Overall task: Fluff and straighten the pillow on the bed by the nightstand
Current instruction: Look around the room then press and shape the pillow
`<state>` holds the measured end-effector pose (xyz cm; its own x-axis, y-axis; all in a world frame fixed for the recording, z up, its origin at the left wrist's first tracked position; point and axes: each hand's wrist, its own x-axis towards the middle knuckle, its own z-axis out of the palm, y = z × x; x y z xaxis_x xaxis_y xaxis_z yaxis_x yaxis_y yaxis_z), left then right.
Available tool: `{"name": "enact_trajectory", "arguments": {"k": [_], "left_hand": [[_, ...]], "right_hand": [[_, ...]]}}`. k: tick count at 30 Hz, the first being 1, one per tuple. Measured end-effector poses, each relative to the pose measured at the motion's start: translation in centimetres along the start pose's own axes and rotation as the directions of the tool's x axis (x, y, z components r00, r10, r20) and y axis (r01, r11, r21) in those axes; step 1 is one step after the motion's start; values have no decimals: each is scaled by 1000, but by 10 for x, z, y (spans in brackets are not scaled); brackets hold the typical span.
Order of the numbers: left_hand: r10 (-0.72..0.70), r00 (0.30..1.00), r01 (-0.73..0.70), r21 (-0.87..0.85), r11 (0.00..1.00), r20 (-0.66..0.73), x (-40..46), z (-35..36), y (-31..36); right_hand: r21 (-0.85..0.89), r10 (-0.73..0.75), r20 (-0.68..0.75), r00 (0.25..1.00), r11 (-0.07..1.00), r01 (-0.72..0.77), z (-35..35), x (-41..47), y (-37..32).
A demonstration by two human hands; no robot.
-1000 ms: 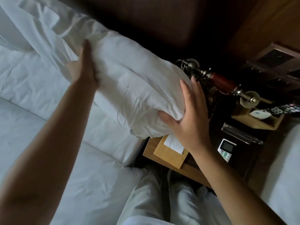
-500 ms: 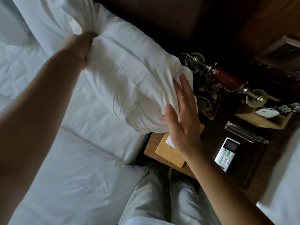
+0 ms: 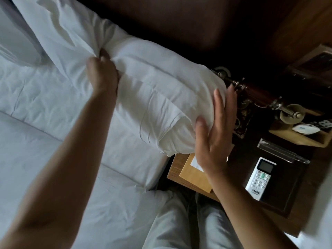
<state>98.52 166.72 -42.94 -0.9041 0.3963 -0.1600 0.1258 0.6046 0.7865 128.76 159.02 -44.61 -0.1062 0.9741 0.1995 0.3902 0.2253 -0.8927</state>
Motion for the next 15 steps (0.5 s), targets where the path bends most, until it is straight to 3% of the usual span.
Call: {"name": "enact_trajectory", "arguments": {"k": [4,10,15], "left_hand": [[55,996,-62,-103,993,-70,-2,1,-10],[158,971,-179,-108,978,-178,11,-7,4],[202,956,-231,-125,965,-211,28,-11,6]], "right_hand": [[54,47,-57,997,998,-44,17,-14,13],[111,141,-130,981,986,-127,51,-1,4],[129,178,-99,979,978,-165,79,9,-8]]}}
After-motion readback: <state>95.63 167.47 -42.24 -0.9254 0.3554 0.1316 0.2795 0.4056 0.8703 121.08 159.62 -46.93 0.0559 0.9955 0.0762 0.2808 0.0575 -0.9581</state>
